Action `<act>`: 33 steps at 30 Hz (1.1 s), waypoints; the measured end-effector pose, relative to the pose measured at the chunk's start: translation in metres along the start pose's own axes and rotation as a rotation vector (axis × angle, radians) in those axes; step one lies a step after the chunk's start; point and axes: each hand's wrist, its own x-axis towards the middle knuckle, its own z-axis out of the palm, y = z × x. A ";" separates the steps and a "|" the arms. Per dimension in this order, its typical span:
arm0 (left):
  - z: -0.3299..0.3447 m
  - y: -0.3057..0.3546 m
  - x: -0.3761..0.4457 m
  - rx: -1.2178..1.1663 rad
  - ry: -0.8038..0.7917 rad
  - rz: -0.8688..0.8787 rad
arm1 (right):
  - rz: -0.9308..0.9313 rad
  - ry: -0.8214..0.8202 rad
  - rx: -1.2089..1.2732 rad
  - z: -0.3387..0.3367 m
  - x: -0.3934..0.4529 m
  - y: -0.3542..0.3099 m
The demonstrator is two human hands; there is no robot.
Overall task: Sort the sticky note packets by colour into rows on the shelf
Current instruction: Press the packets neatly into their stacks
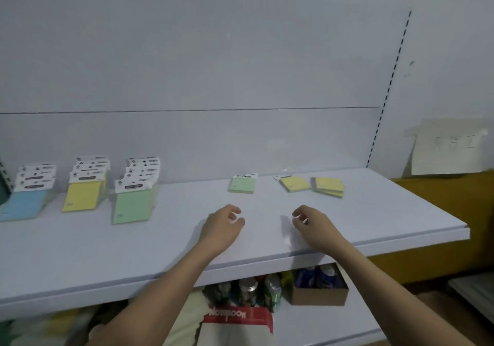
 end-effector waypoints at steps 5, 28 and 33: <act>0.010 0.012 0.085 0.081 0.049 -0.083 | 0.066 0.043 -0.051 -0.009 0.062 0.007; 0.042 -0.003 0.177 -0.331 0.276 -0.067 | 0.053 -0.057 -0.268 0.009 0.211 0.017; 0.043 0.000 0.174 -0.270 0.377 -0.071 | -0.055 -0.134 0.060 0.020 0.203 0.007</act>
